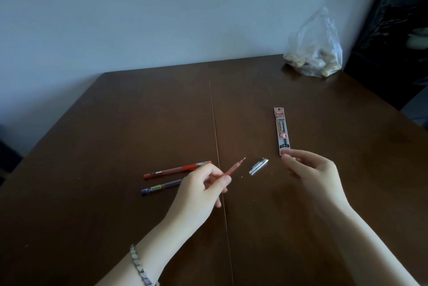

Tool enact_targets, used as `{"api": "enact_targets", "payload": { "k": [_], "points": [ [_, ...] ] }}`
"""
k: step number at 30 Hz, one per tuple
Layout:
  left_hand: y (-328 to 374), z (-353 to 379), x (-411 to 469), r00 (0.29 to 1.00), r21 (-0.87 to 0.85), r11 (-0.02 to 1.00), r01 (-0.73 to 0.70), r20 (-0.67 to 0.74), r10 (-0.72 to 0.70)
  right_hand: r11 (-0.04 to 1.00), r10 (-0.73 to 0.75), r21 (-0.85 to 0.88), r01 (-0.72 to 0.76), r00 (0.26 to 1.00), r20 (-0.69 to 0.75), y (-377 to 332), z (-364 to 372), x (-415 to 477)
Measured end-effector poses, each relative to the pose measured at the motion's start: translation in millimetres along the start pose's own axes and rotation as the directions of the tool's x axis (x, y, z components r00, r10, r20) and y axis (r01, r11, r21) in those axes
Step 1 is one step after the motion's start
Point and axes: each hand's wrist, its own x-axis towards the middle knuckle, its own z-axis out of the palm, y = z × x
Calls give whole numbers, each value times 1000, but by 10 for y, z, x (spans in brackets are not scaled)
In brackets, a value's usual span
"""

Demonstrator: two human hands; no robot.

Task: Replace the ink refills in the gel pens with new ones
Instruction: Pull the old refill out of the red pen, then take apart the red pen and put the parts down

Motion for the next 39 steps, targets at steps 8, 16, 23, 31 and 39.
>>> {"api": "enact_targets", "payload": {
  "k": [8, 16, 23, 31, 39],
  "points": [
    [-124, -179, 106, 976, 255, 967, -29, -203, 82, 793, -221, -570, 212, 974, 55, 234, 99, 183],
    [-389, -471, 681, 982, 667, 744, -41, -111, 154, 722, -199, -653, 226, 973, 117, 188, 100, 203],
    [-466, -427, 721, 987, 727, 685, -56, -63, 148, 758, -194, -610, 233, 972, 130, 214, 44, 185],
    [-514, -398, 446, 989, 763, 636, -117, 31, 145, 795, -352, -516, 319, 935, 36, 99, -19, -18],
    [-266, -293, 359, 967, 643, 750, -155, -56, 248, 935, -268, -226, 274, 962, 56, -149, 169, -264]
  ]
}}
